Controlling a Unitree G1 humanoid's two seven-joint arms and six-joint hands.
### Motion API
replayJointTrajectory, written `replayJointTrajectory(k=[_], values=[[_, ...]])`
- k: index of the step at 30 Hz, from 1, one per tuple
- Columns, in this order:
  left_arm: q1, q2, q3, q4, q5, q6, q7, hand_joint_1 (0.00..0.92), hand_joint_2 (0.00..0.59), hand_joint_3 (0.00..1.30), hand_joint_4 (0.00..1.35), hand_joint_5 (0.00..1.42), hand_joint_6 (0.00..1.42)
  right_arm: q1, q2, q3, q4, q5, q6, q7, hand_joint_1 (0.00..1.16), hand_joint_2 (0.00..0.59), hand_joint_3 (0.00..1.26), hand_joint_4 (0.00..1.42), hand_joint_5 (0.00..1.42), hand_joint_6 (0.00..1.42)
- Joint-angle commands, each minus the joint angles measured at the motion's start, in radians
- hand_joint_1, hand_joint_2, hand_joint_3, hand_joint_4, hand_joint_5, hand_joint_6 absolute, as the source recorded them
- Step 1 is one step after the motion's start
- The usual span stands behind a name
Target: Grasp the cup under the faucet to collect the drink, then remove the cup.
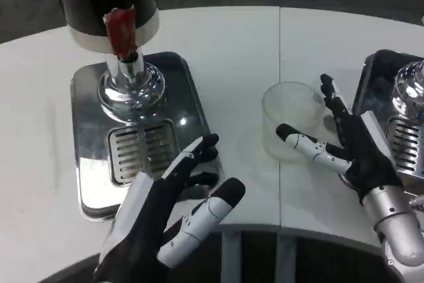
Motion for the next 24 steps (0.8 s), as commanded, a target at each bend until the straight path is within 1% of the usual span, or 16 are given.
replayJointTrajectory(k=[1, 8, 13, 16, 22, 24], values=[[0.003, 0.002, -0.011, -0.010, 0.012, 0.018, -0.010, 0.000, 0.044, 0.16, 0.16, 0.29, 0.34, -0.001, -0.003, 0.016, 0.019, -0.025, -0.027, -0.023, 0.56, 0.161, 0.00, 0.00, 0.02, 0.08], [0.000, 0.001, -0.006, -0.009, 0.014, 0.022, -0.011, 0.000, 0.045, 0.16, 0.16, 0.29, 0.34, -0.026, 0.000, 0.040, 0.050, -0.066, -0.020, -0.069, 0.57, 0.160, 0.00, 0.00, 0.04, 0.11], [0.006, 0.004, 0.001, -0.015, 0.013, 0.023, -0.010, 0.000, 0.045, 0.16, 0.16, 0.29, 0.34, -0.047, 0.009, 0.045, 0.085, -0.078, -0.021, -0.091, 0.57, 0.164, 0.00, 0.03, 0.08, 0.13], [0.013, 0.006, 0.007, -0.021, 0.012, 0.023, -0.010, 0.000, 0.046, 0.17, 0.17, 0.29, 0.34, -0.056, 0.016, 0.050, 0.103, -0.087, -0.020, -0.119, 0.60, 0.171, 0.00, 0.07, 0.11, 0.15], [0.024, 0.009, 0.014, -0.031, 0.011, 0.024, -0.010, 0.000, 0.046, 0.17, 0.17, 0.29, 0.34, -0.065, 0.024, 0.060, 0.124, -0.091, -0.022, -0.146, 0.62, 0.166, 0.00, 0.17, 0.22, 0.22], [0.026, 0.010, 0.016, -0.033, 0.011, 0.025, -0.010, 0.000, 0.047, 0.17, 0.17, 0.29, 0.34, -0.063, 0.027, 0.060, 0.126, -0.093, -0.026, -0.172, 0.62, 0.168, 0.00, 0.21, 0.25, 0.25]])
